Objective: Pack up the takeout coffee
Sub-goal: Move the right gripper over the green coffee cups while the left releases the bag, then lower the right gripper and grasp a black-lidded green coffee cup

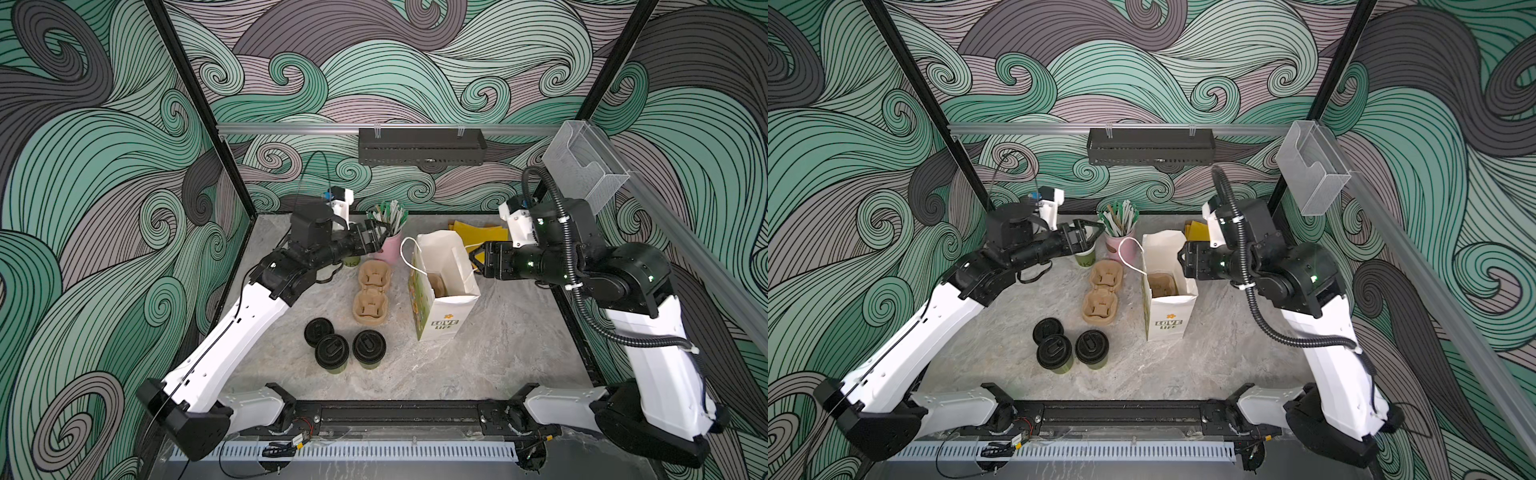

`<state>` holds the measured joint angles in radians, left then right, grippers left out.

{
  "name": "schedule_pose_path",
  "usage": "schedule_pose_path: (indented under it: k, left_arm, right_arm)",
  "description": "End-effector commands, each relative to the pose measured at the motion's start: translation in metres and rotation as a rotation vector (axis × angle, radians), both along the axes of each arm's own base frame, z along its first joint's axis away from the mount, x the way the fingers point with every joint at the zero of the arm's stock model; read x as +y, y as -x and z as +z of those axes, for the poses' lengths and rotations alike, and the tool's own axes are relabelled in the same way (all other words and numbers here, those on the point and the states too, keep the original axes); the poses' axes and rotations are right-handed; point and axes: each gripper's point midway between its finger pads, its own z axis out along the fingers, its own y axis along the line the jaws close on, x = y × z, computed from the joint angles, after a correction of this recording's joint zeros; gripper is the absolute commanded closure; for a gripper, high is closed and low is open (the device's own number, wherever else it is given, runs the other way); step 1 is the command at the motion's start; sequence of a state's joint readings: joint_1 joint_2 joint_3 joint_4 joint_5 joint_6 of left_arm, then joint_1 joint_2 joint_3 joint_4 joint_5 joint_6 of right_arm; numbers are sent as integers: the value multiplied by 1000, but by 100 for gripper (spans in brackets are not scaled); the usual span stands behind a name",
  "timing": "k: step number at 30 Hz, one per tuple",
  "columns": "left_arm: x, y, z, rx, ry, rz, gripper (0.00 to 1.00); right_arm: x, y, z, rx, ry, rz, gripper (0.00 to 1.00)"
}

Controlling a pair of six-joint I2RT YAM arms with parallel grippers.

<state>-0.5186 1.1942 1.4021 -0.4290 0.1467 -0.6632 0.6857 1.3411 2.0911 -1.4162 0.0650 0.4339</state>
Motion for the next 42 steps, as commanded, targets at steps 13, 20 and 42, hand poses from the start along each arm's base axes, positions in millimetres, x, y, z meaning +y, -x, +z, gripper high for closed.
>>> schedule_pose_path:
  k: [13,20,42]
  left_arm:
    - [177,40,-103,333,-13,658,23]
    - [215,90,-134,422,3,810,23]
    - [212,99,-138,399,4,779,25]
  right_arm:
    - [143,89,-137,255,464,476,28]
    - [171,110,-203,338,468,566,21]
    - [221,77,-268,372,556,594,21]
